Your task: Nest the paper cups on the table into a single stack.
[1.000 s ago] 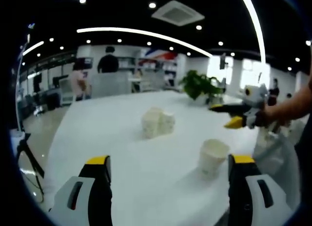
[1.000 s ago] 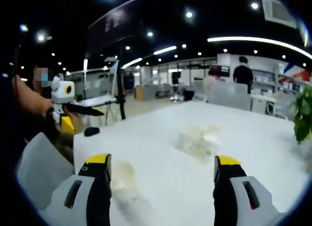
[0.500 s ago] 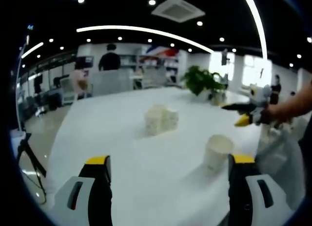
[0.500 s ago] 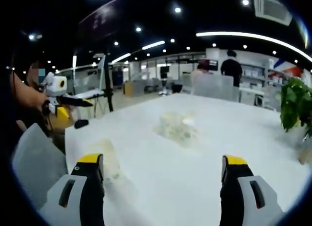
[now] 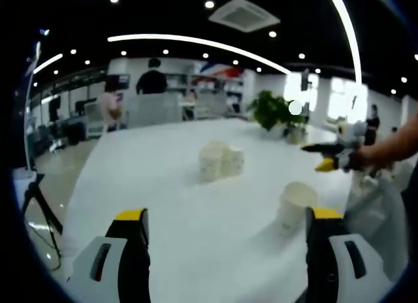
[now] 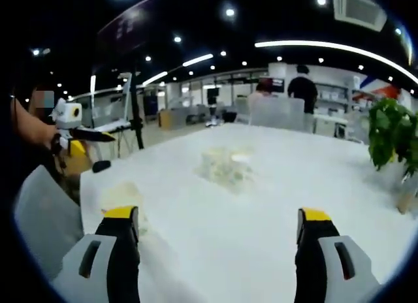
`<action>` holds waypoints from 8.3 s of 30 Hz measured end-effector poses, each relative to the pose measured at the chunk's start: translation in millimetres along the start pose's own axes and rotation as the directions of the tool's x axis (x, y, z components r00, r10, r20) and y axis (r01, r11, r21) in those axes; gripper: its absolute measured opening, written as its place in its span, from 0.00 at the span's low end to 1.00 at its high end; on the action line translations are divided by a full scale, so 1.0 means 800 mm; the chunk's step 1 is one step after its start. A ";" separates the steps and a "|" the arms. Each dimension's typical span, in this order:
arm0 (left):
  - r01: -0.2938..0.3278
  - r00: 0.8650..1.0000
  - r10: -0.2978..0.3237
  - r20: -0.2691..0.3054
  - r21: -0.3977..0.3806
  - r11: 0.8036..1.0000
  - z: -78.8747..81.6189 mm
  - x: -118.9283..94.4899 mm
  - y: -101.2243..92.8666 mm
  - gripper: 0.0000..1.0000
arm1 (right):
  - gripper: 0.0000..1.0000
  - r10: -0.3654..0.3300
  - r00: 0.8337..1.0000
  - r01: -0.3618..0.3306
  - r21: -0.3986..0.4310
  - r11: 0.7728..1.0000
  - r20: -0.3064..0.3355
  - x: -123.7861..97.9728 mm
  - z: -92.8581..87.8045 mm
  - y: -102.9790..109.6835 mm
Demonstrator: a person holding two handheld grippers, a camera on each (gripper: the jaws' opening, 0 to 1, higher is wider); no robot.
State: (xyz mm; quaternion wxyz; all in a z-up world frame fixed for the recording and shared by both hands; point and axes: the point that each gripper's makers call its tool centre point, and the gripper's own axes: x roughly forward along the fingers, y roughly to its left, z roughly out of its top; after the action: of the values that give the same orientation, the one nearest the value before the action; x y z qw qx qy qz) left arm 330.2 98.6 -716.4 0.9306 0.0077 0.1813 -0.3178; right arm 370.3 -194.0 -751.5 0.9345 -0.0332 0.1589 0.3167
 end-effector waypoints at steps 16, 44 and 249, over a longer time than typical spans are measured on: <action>-0.013 1.000 0.013 -0.028 0.000 1.000 -0.017 -0.001 0.002 0.98 | 1.00 -0.020 1.000 0.021 0.039 0.999 -0.015 0.069 -0.022 -0.037; -0.024 0.998 0.022 -0.055 -0.041 0.999 -0.024 0.009 0.007 0.98 | 0.75 0.082 0.996 -0.082 0.012 0.997 -0.047 0.220 -0.005 -0.068; 0.314 0.933 -0.336 0.128 0.162 0.935 0.183 0.067 -0.166 0.38 | 0.46 0.381 0.923 -0.385 -0.140 0.912 -0.058 0.023 0.165 0.188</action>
State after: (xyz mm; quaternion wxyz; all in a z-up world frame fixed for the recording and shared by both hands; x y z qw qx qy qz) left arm 339.2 -58.2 -584.5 0.8734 0.0179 0.0853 -0.4791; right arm 329.5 -41.7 -626.2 0.8469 -0.0755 0.1520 0.5040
